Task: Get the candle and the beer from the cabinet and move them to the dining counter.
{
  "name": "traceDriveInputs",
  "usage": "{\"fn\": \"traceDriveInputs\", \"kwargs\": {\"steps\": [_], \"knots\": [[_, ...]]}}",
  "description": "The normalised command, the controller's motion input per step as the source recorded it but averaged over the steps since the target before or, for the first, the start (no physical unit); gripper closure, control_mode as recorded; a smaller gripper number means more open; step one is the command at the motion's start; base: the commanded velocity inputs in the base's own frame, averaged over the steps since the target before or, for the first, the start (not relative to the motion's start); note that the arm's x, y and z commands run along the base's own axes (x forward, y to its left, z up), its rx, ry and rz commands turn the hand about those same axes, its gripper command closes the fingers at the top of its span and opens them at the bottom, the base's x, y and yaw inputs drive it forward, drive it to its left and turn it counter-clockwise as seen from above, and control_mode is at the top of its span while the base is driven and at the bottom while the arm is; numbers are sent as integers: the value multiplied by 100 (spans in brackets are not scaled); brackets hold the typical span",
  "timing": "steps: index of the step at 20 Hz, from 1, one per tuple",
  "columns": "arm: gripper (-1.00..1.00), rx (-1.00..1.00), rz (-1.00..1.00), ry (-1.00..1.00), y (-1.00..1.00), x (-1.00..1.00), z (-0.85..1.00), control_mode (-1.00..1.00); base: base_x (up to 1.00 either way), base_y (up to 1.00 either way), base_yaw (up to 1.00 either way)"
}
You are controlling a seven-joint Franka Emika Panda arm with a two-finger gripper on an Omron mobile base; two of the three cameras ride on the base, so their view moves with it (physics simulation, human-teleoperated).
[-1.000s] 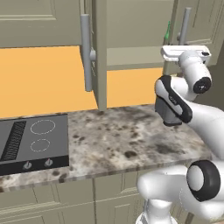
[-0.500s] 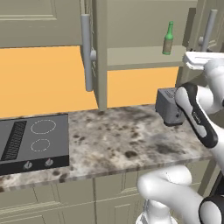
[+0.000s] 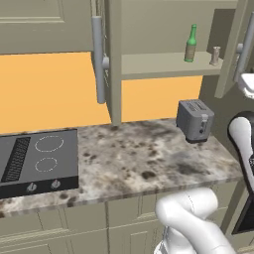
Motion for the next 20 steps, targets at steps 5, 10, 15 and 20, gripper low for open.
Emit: {"fn": "traceDriveInputs", "kwargs": {"steps": [5, 10, 15, 20], "knots": [[-100, -11, -4, -15, 39, -85, 6, -100, 0, 0, 0], [-100, -20, -13, -1, 86, -26, 17, -100, 0, 0, 0], [-100, -23, -20, 3, 91, 1, 18, -100, 0, 0, 0], [-100, -19, -24, 26, 56, 39, -7, -100, 0, 0, 0]]}}
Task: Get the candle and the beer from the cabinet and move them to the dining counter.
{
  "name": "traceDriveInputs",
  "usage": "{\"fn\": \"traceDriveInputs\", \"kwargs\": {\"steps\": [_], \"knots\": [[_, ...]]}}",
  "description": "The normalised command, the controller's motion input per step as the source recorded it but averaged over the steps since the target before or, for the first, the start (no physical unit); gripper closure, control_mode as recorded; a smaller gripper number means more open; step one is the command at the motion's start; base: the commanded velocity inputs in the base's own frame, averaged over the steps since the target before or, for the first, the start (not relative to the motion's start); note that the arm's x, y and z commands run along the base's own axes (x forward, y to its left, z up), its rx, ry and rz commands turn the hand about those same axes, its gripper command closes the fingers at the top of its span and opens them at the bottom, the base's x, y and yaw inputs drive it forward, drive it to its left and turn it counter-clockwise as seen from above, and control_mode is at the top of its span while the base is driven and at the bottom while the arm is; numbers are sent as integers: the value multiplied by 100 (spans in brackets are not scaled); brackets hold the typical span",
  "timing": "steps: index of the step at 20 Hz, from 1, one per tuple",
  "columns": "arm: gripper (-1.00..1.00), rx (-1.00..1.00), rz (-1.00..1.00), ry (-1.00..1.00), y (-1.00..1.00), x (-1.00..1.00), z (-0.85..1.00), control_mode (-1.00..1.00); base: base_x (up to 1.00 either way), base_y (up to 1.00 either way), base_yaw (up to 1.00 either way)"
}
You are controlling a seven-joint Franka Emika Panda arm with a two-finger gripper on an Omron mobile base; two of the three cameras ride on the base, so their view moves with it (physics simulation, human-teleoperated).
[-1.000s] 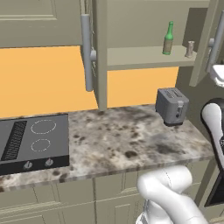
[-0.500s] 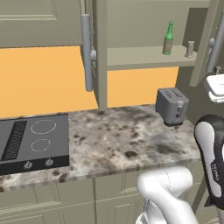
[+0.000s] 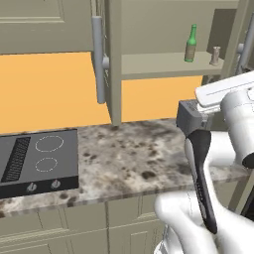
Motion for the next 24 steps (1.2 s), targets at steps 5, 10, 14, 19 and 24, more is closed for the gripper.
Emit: {"fn": "traceDriveInputs", "kwargs": {"steps": [5, 10, 14, 19, 24], "knots": [[-100, -21, -32, 32, 31, 48, -30, -100, 0, 0, 0], [-100, -16, -40, 32, 16, 42, -18, -100, 0, 0, 0], [-100, -10, -32, 31, -6, 36, -12, -100, 0, 0, 0], [-100, -3, -13, 15, -24, 24, -16, -100, 0, 0, 0], [-100, -3, -10, 10, -18, 46, -2, -100, 0, 0, 0]]}}
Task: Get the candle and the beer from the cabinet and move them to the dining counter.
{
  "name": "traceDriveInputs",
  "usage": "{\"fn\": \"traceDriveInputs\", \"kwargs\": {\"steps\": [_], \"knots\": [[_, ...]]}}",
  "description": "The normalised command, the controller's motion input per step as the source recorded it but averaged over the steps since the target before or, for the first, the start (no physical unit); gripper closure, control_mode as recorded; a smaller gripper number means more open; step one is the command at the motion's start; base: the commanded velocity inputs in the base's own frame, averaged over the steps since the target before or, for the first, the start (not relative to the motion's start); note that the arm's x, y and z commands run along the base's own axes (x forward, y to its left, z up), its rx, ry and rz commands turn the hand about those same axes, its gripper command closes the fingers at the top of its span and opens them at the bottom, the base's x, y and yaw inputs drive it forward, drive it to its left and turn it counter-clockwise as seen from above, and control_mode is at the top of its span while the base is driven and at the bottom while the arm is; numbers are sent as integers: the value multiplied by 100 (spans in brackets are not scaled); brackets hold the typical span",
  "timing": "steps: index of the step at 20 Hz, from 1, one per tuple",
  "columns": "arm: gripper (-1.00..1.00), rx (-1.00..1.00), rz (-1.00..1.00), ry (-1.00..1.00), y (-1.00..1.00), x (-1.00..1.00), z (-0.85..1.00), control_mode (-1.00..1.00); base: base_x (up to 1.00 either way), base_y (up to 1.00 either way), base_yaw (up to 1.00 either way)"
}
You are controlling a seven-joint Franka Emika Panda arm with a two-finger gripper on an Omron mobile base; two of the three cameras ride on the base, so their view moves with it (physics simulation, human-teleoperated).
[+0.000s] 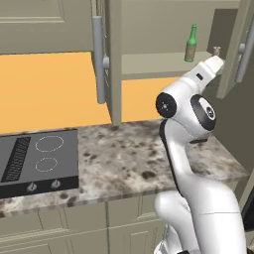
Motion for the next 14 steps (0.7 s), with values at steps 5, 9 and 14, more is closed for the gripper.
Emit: {"fn": "traceDriveInputs", "kwargs": {"steps": [5, 9, 14], "knots": [[-100, -1, -10, 9, -23, 48, 0, -100, 0, 0, 0], [-100, 0, -9, 9, -30, 54, 0, -100, 0, 0, 0], [-100, 0, -10, 9, -28, 58, 0, -100, 0, 0, 0]]}}
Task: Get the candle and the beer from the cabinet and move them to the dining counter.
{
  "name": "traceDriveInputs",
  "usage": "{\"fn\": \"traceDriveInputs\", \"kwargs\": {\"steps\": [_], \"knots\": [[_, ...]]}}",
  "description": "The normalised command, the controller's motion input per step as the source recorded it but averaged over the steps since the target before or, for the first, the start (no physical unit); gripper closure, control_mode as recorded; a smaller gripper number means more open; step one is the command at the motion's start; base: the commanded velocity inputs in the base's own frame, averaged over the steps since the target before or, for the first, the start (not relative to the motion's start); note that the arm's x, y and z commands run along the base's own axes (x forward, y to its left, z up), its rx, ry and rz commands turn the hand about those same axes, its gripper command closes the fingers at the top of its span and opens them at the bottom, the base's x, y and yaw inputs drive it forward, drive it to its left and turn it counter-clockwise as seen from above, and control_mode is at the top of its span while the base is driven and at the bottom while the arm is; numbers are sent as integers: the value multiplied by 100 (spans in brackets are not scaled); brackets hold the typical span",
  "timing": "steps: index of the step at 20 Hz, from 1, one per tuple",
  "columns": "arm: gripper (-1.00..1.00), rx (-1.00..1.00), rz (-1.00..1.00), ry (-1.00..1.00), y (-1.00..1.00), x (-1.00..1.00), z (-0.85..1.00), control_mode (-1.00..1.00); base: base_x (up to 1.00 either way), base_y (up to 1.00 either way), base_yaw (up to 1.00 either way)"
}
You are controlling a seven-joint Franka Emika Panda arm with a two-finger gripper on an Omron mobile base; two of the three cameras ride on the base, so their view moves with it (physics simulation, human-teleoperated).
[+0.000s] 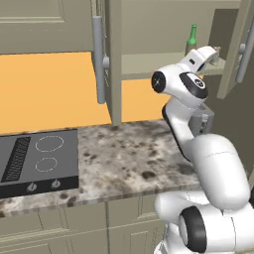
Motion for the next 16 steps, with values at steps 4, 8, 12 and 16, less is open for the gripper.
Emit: {"fn": "traceDriveInputs", "kwargs": {"steps": [4, 8, 12, 16], "knots": [[-100, 0, -8, 9, -35, 51, 0, -100, 0, 0, 0], [-100, 0, -9, 6, -36, 43, 0, -100, 0, 0, 0], [-100, 0, -7, 5, -44, 31, 0, -100, 0, 0, 0], [-100, 0, -8, 4, -57, 4, 0, -100, 0, 0, 0]]}}
